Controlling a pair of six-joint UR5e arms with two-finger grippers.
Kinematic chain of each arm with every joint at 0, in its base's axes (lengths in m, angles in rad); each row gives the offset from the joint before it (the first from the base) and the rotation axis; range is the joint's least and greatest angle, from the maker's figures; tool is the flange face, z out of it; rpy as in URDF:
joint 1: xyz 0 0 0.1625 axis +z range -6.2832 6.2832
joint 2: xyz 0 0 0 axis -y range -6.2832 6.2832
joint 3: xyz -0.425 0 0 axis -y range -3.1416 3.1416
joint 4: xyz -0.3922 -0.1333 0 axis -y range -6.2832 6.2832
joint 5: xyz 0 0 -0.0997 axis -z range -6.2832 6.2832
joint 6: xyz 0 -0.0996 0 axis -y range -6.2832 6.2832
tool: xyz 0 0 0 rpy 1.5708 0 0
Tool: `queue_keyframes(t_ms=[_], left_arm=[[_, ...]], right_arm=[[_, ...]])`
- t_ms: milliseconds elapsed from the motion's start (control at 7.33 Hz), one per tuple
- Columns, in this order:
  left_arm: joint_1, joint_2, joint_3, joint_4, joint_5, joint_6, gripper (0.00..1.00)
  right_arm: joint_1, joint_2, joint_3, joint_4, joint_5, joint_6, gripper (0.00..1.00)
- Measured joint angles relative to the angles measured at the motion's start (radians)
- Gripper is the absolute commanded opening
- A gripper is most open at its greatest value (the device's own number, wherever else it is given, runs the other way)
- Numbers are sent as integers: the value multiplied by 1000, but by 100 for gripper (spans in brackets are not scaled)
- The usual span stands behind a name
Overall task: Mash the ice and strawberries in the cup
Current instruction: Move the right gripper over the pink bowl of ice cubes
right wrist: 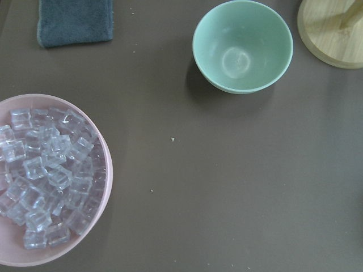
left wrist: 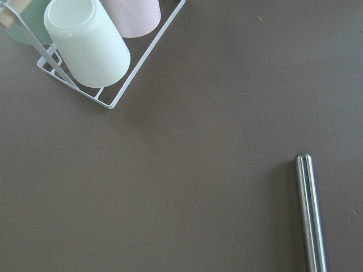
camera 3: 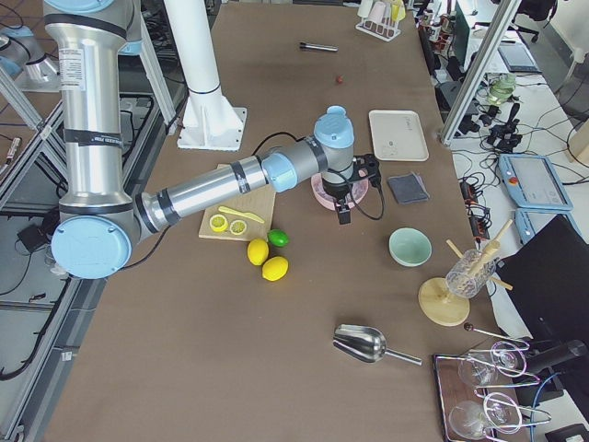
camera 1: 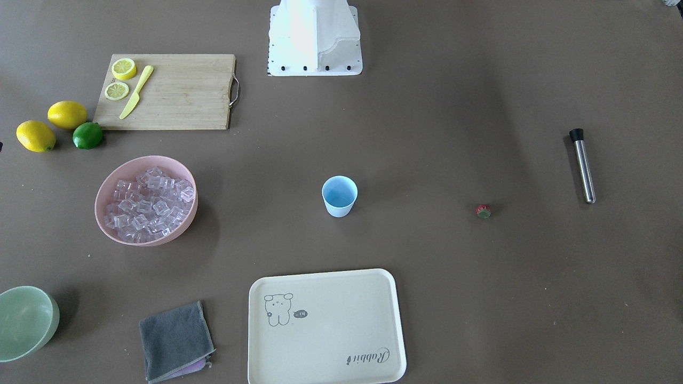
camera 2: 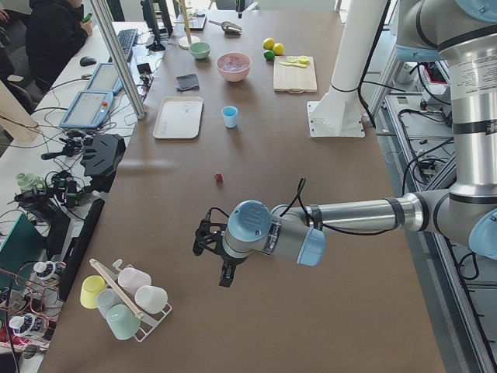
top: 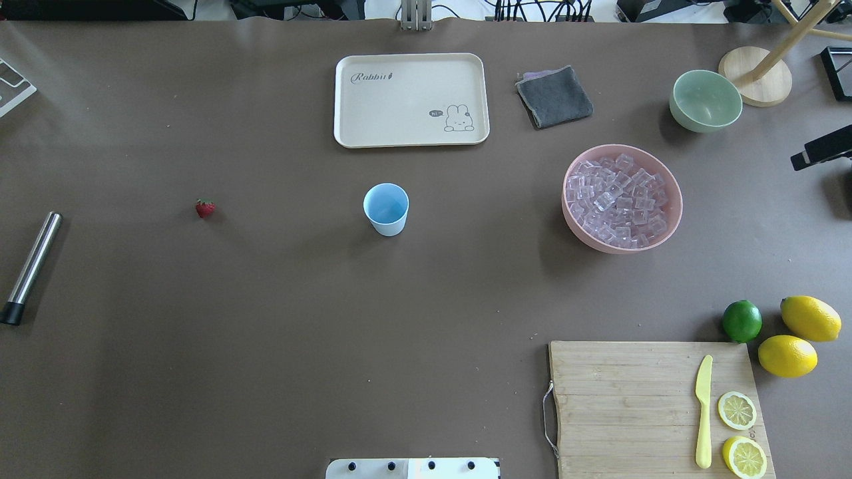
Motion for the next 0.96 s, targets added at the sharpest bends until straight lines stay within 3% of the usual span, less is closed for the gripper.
queue_keyframes(t_ms=[409,955], left_arm=[[0,-1,2,-3,0,0,98],[0,-11,3,-2,0,-2,98]], right_arm=[[-218,147,-64,27,-124,89,97],[-333,235,-137,25,-243,216,91]])
